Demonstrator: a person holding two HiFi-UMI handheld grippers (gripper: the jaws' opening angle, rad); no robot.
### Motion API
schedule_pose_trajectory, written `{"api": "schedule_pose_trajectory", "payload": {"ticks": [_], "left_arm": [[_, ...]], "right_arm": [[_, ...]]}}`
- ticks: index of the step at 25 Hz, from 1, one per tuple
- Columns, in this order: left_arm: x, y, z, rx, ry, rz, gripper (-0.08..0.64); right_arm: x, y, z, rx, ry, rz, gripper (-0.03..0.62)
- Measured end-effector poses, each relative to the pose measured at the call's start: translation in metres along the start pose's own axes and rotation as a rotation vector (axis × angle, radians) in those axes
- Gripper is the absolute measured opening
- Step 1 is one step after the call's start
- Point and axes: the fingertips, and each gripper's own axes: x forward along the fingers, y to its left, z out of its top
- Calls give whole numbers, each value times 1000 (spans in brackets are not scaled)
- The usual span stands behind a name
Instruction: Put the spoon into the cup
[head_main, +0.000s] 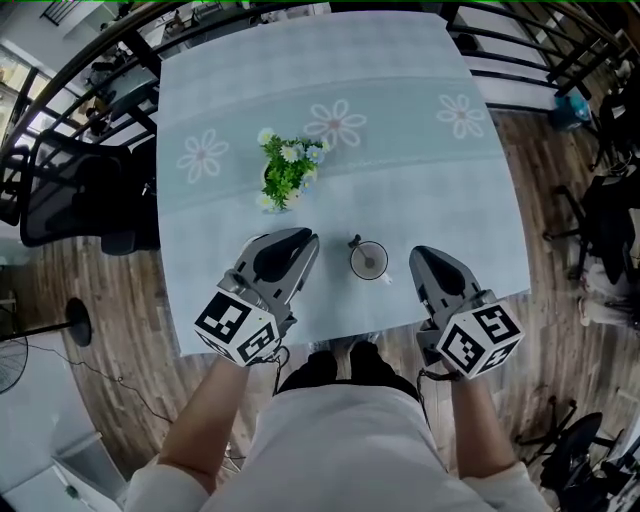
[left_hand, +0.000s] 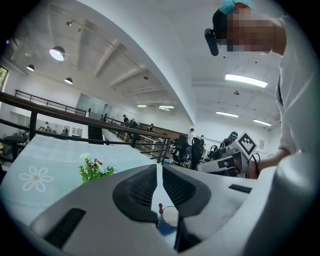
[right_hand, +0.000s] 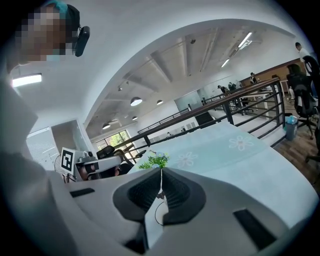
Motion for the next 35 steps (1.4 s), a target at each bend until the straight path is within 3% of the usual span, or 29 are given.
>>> {"api": "schedule_pose_trajectory", "payload": {"ticks": [10, 16, 27, 35], "left_arm": [[-35, -17, 30, 40, -42, 30, 41], [-50, -26, 39, 51, -53, 39, 34], [-66, -55, 47, 95, -54, 19, 28], [-66, -65, 40, 85, -37, 0, 26]], "right_arm": [[-18, 32, 17, -63, -27, 34, 23], [-23, 50, 22, -160, -22, 64, 23], [-36, 71, 24, -207, -22, 100, 21], [-39, 81, 26, -223, -29, 118, 21]]}}
